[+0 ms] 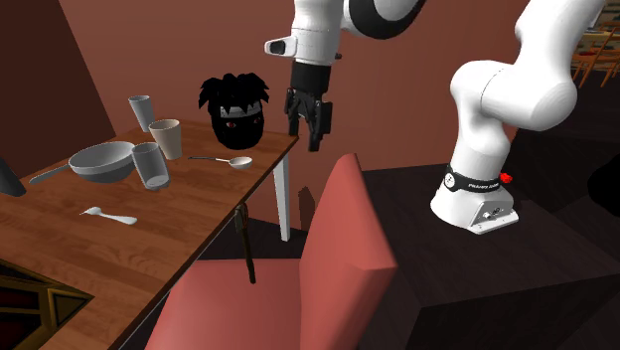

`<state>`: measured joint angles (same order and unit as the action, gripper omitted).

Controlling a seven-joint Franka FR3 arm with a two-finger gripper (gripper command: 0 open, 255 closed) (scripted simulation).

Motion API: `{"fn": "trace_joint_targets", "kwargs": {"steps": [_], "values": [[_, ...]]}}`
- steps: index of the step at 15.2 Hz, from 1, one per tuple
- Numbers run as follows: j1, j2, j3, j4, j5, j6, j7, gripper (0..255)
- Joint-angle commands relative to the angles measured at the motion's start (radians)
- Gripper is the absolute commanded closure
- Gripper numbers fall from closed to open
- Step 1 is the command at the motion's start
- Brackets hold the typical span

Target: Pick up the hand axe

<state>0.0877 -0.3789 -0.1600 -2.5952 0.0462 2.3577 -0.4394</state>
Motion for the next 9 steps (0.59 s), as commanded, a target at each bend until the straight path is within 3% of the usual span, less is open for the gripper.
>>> {"fn": "trace_joint_targets", "kwargs": {"steps": [1, 5, 9], "values": [[0.017, 0.078, -0.024, 0.008, 0.019, 0.094, -0.07, 0], [0.064, 0.245, -0.065, 0.052, 0.105, 0.25, -0.227, 0], [0.096, 0.419, -0.076, 0.13, 0.267, 0.371, -0.437, 0]]}}
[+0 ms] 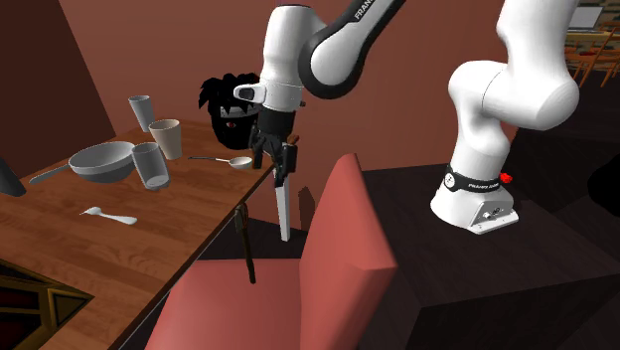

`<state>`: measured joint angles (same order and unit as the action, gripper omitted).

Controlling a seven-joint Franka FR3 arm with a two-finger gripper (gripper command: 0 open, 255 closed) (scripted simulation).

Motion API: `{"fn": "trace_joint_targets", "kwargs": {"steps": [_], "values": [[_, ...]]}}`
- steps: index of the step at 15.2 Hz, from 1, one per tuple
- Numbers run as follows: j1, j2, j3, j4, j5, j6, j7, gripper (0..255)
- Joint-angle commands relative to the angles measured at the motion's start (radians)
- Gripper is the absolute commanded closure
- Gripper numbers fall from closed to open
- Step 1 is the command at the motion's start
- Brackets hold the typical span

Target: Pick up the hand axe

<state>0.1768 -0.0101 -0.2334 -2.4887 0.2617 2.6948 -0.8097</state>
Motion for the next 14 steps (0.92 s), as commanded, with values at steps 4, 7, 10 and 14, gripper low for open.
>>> {"fn": "trace_joint_targets", "kwargs": {"steps": [4, 7, 10, 14], "values": [[-0.025, 0.221, 0.057, 0.134, 0.237, 0.114, -0.295, 0], [-0.066, 0.307, 0.112, 0.195, 0.315, 0.152, -0.397, 0], [-0.087, 0.345, 0.141, 0.202, 0.355, 0.182, -0.436, 0], [-0.115, 0.391, 0.177, 0.214, 0.402, 0.217, -0.481, 0]]}}
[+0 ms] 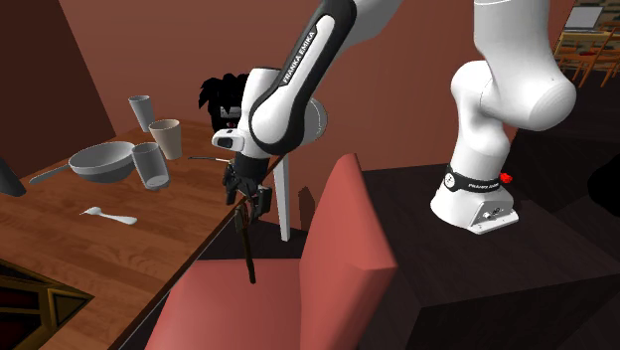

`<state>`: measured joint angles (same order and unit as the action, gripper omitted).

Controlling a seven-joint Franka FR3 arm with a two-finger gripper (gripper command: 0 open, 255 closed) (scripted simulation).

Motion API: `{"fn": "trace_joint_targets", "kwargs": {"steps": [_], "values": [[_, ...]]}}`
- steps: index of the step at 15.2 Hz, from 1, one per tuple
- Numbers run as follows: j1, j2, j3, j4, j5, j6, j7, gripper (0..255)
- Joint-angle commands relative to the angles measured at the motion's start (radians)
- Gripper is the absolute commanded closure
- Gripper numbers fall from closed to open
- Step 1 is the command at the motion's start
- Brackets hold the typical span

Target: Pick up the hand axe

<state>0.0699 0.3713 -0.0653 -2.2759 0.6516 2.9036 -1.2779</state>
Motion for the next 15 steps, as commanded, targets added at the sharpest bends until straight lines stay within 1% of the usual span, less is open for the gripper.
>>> {"fn": "trace_joint_targets", "kwargs": {"steps": [1, 2, 11, 15], "values": [[-0.008, 0.009, 0.009, 0.001, 0.012, 0.009, -0.013, 0], [-0.008, 0.008, 0.009, 0.0, 0.011, 0.008, -0.012, 255], [-0.008, 0.009, 0.009, 0.001, 0.012, 0.009, -0.013, 255], [0.023, -0.042, -0.032, -0.012, -0.04, -0.031, 0.038, 255]]}}
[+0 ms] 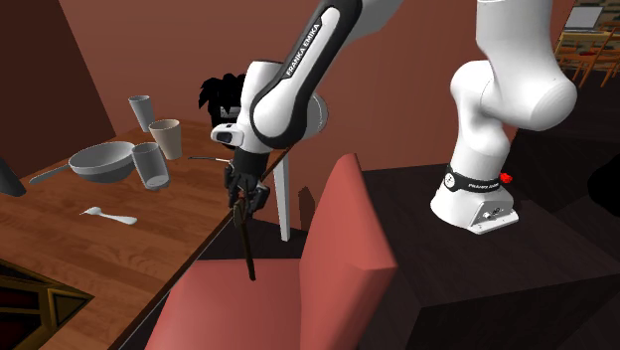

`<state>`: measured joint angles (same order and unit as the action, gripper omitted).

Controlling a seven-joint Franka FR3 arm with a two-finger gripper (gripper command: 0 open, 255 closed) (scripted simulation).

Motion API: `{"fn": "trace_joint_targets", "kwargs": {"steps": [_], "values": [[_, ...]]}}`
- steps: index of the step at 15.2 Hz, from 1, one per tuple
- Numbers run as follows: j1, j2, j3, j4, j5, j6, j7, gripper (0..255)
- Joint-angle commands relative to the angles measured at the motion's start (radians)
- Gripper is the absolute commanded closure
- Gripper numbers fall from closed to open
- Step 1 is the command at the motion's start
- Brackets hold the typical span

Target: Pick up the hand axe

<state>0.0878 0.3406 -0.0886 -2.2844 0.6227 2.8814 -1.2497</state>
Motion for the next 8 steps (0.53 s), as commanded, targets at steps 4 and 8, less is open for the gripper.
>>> {"fn": "trace_joint_targets", "kwargs": {"steps": [4, 8], "values": [[0.032, -0.061, -0.045, -0.012, -0.065, -0.049, 0.06, 255], [0.054, -0.109, -0.076, -0.017, -0.121, -0.089, 0.111, 255]]}}
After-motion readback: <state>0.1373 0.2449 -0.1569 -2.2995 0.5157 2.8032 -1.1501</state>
